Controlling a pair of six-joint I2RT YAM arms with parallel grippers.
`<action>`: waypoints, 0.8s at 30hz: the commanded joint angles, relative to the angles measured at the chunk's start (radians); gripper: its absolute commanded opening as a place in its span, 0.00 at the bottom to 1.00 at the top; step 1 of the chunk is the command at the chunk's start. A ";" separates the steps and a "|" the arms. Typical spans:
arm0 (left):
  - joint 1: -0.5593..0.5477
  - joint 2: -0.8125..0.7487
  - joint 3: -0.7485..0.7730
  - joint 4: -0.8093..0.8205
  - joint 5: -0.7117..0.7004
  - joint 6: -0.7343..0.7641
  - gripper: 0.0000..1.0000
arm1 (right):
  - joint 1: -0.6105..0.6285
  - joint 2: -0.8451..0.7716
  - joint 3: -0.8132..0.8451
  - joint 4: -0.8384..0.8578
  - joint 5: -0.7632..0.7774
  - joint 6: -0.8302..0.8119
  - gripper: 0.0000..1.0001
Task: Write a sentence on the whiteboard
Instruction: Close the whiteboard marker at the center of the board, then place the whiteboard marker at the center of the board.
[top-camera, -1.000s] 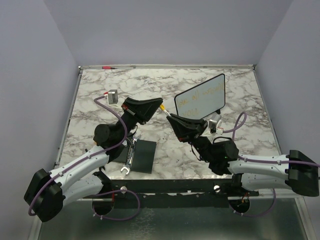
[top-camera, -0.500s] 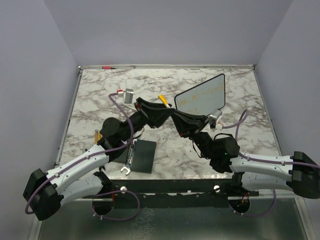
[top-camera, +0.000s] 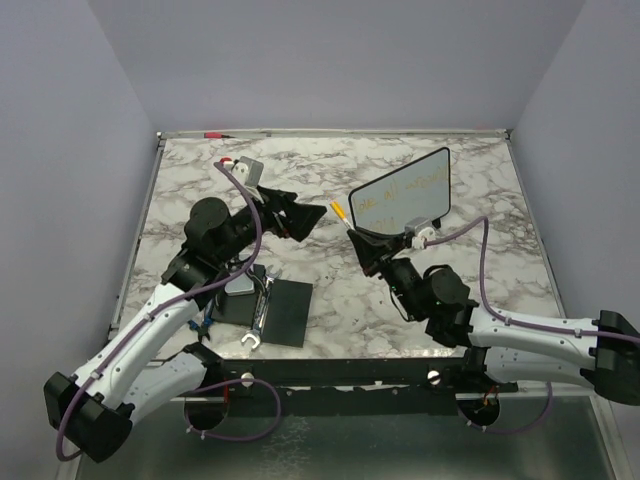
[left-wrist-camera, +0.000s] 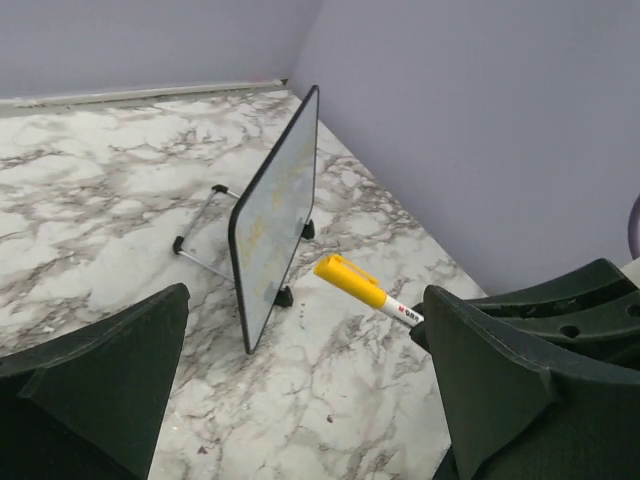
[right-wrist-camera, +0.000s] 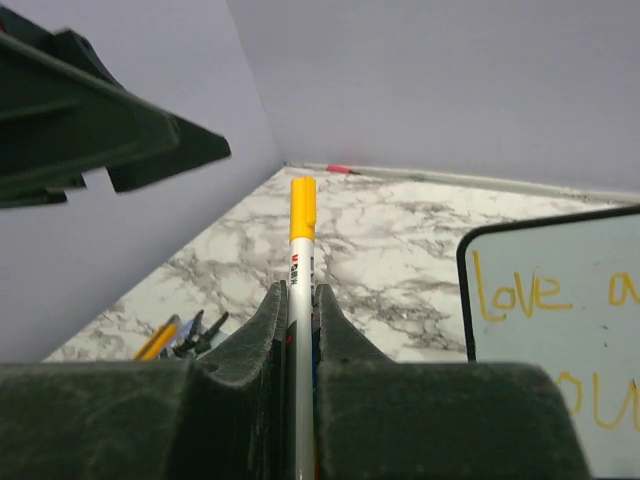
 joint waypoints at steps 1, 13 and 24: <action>0.058 0.016 0.072 -0.165 -0.025 0.092 0.99 | -0.003 0.028 -0.022 -0.133 0.052 0.061 0.01; 0.242 0.168 0.066 -0.251 -0.351 0.295 0.99 | -0.002 0.312 0.006 -0.260 0.033 0.257 0.01; 0.246 0.092 0.000 -0.263 -0.446 0.379 0.99 | -0.002 0.539 0.111 -0.432 0.118 0.478 0.04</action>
